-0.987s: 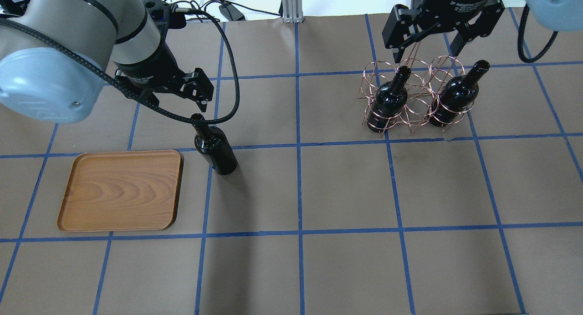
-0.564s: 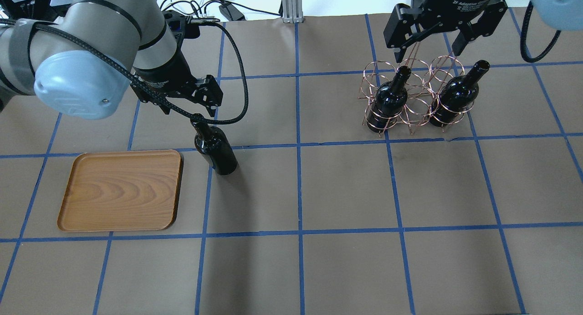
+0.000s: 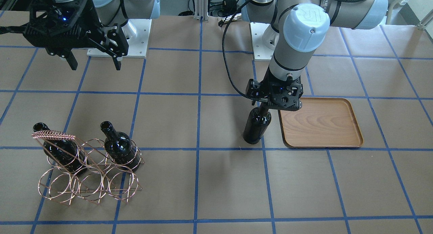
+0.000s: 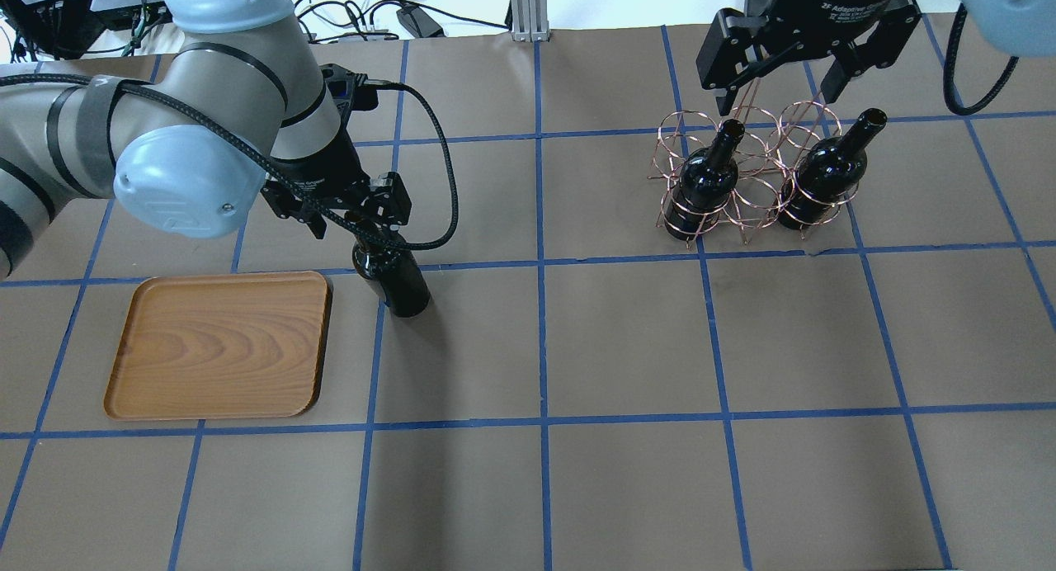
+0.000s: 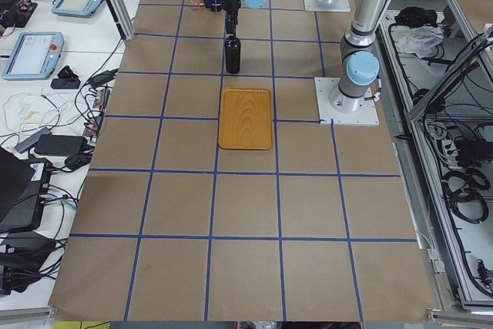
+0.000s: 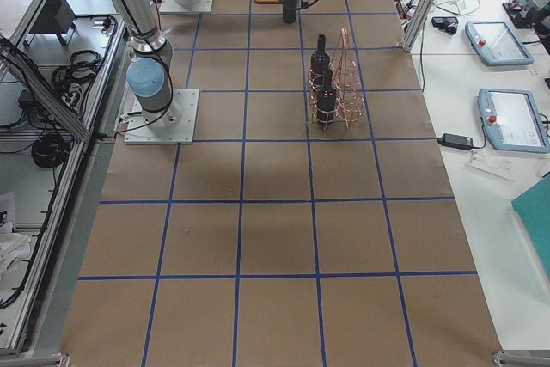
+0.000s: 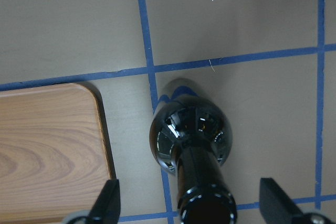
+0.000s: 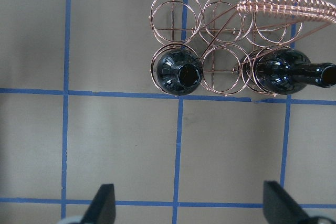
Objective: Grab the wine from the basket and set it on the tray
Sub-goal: 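Grasp the standing bottle's neck with the left gripper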
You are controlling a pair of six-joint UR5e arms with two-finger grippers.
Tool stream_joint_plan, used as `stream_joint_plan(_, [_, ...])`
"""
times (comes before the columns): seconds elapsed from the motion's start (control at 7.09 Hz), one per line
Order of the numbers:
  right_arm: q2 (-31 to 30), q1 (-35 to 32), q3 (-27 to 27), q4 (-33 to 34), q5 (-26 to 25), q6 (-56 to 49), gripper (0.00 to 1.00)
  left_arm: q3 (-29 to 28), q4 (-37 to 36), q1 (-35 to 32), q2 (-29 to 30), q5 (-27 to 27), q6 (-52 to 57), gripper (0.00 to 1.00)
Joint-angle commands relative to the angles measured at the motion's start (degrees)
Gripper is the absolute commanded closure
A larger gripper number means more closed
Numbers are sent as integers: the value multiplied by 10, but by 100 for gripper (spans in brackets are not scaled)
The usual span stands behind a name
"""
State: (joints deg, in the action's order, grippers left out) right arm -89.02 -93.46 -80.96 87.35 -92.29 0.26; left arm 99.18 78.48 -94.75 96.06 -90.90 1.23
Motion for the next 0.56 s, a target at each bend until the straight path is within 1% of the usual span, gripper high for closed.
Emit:
stream_joint_plan(0.0, [-7,-1,-1,-2,-1,-1,0,0,-11,0,4,3,-1,27])
stream_joint_plan(0.28, [-11,-1,-1,-6,-2,-1,0,0,-19,1,6,13,0,29])
stream_joint_plan(0.42, [-12,-1,-1,-11,-2,0,0,0,-18,0,6,14,1,32])
